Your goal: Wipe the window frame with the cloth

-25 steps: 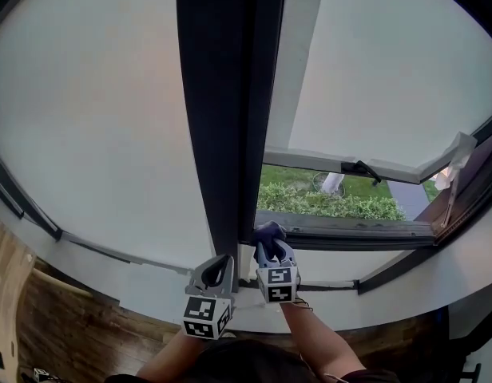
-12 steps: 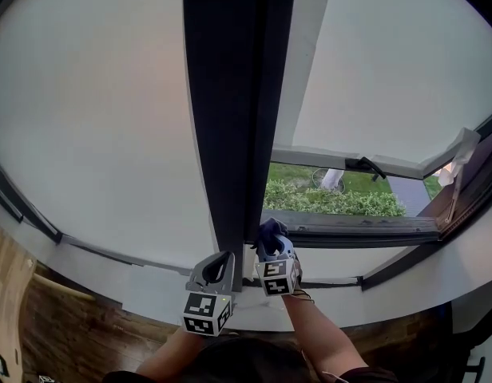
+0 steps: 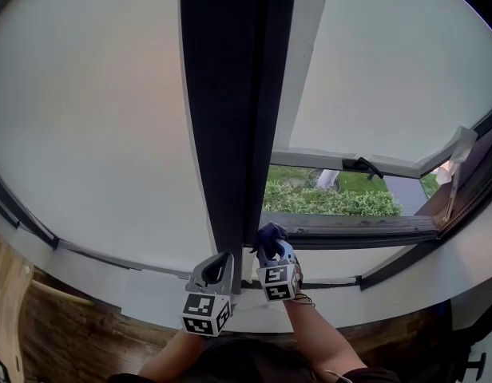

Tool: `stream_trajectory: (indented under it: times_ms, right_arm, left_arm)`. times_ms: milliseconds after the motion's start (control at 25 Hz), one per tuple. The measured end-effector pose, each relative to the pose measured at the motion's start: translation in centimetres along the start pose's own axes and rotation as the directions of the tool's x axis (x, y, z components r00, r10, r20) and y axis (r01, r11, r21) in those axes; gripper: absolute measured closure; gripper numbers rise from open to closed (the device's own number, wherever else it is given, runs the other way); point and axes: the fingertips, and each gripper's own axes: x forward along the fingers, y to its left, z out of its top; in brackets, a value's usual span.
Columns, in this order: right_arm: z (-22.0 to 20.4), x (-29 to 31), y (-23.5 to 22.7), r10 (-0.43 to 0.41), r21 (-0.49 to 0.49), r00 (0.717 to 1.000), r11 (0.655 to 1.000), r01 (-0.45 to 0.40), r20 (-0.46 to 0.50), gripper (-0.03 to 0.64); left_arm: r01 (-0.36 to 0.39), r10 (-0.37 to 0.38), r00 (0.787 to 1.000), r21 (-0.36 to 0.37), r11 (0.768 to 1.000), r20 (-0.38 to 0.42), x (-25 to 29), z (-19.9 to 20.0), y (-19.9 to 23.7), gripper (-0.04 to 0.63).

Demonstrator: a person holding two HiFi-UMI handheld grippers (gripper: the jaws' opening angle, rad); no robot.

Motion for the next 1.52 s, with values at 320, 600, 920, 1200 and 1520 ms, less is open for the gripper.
stream_trajectory:
  times_ms: [320,600,920,1200,1520]
  right_arm:
    - [-1.1,-0.9,-2.0,-0.006,0.032,1.000,0.999,0.007,-0.027,0.535]
    - [-2.0,-2.0,-3.8,-0.004,0.023,1.000,1.000,0.004,-0.011,0.535]
    - [-3.6,-3.4,-7.3,-0.010,0.023,1.000,1.000,0.010,-0.014,0.535]
    - [-4.7,-4.7,-9.8,-0.016,0.040,1.000,0.999,0.017,-0.014,0.535]
    - [-5.9,-6.2,-12.8,-0.029,0.055,1.000,0.998,0.030,-0.011,0.535]
  left_arm:
    - [0.032,-0.032,0.999,-0.026,0.999,-0.029,1.5,-0.4,-1.7,0.588]
    - [0.023,-0.024,0.999,-0.036,0.999,-0.038,2.4,-0.7,-4.2,0.588]
    - [0.006,-0.008,0.999,-0.050,0.999,-0.053,4.0,-1.2,-7.0,0.588]
    - [0.015,-0.017,0.997,-0.037,0.999,-0.069,5.5,-1.1,-9.6,0.588]
    - [0.029,-0.032,0.997,-0.041,0.999,-0.076,7.4,-1.0,-12.4,0.588]
